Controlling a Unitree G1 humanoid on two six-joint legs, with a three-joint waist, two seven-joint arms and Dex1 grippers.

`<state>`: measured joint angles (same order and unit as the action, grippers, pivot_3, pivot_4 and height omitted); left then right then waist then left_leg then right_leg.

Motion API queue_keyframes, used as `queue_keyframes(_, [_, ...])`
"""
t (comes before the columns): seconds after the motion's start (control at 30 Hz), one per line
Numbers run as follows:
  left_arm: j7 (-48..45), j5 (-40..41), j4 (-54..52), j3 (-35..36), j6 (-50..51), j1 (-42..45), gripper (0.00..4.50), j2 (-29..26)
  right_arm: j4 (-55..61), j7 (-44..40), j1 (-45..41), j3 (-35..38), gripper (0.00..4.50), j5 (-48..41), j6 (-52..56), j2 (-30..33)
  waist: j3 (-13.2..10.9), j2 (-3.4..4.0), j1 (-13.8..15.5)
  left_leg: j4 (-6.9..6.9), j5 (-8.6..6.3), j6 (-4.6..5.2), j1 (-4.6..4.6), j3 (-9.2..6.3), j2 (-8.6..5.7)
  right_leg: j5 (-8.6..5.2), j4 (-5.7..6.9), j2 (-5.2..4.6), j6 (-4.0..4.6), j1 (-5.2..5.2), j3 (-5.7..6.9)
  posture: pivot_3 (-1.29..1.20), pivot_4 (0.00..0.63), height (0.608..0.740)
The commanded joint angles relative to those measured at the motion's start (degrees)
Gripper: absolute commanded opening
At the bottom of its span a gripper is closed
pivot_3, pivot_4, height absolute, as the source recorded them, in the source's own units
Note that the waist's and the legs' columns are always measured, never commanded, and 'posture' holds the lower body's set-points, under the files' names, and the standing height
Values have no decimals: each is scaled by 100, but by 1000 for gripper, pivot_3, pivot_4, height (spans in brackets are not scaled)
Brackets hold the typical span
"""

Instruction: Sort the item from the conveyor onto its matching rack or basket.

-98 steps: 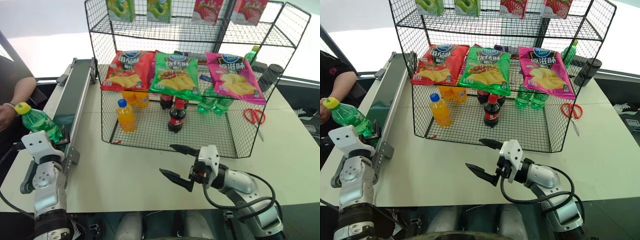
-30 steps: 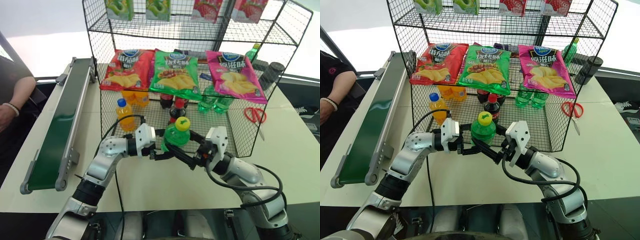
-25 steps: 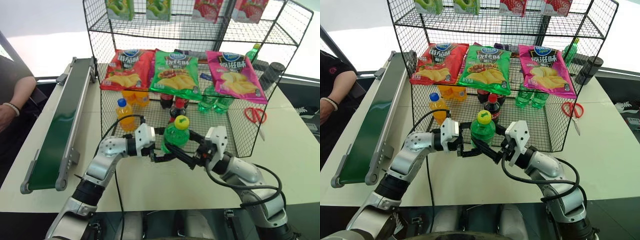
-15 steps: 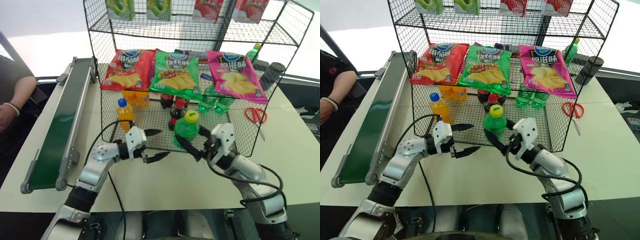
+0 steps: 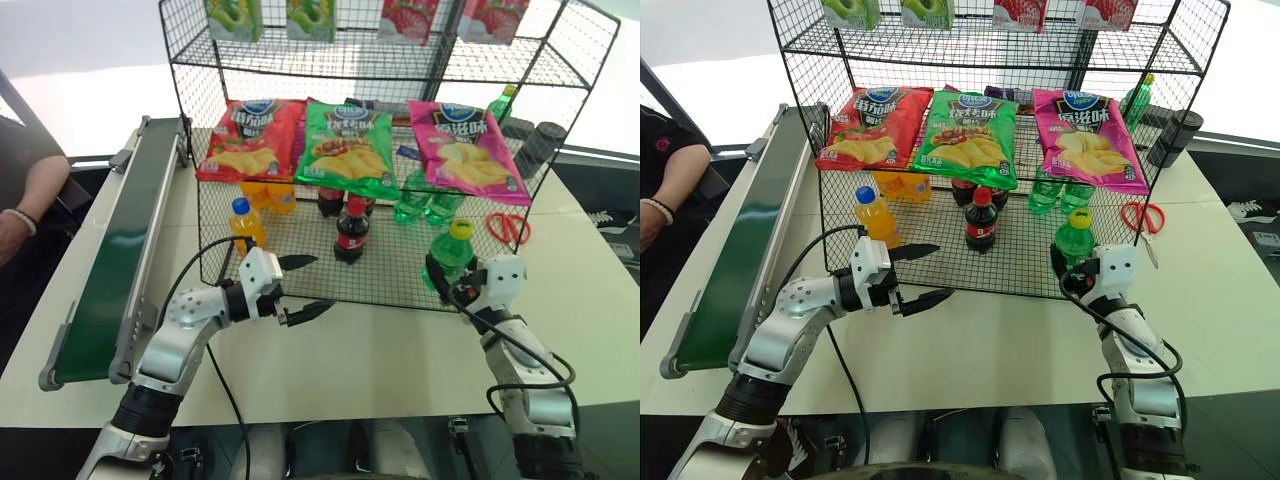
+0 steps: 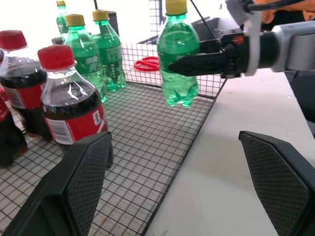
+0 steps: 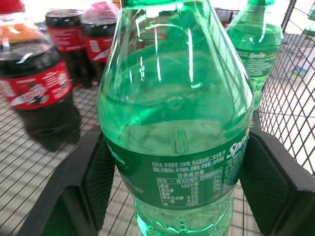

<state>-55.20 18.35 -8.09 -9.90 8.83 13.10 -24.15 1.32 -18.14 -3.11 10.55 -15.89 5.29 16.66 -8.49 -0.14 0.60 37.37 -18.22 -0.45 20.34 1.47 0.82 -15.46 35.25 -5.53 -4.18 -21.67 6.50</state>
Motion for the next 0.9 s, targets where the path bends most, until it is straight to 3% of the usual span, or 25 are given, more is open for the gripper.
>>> queue_keyframes(0.03, [-119,175,-383,-46,88,32,4413,-31,-397,108,-515,200,3022,28,-462,-59,-2,3,-1,0,0,0,0,0,-1,0,0,-1,0,0,-1,0,150,732])
queue_keyframes(0.27, [-130,203,-510,-90,238,110,4413,-25,-1292,155,-973,254,3022,15,-833,-118,-2,8,10,-1,1,-1,1,1,-1,0,-1,-2,0,0,0,0,150,732])
queue_keyframes(0.6, [-84,171,-524,-84,268,134,4413,19,-1497,15,-1018,319,3022,-132,-856,-111,-2,11,1,-1,2,-3,0,2,0,0,0,-2,0,1,-1,0,150,732])
queue_keyframes(0.63, [-83,165,-513,-88,261,142,4500,25,-1471,-9,-1004,319,4025,-162,-827,-116,-2,11,2,-1,2,-3,0,1,0,0,0,-2,0,1,-1,0,150,732])
queue_keyframes(0.67, [-84,161,-501,-92,255,150,4500,30,-1446,-13,-990,313,4378,-161,-819,-116,-1,12,2,-1,2,-3,0,1,0,0,0,-2,0,1,-1,0,150,732])
queue_keyframes(0.9, [-70,119,-443,-110,255,187,4500,79,-918,99,-671,256,4450,22,-763,-50,0,13,9,0,2,-3,-1,1,0,0,0,-3,0,3,-1,0,150,732])
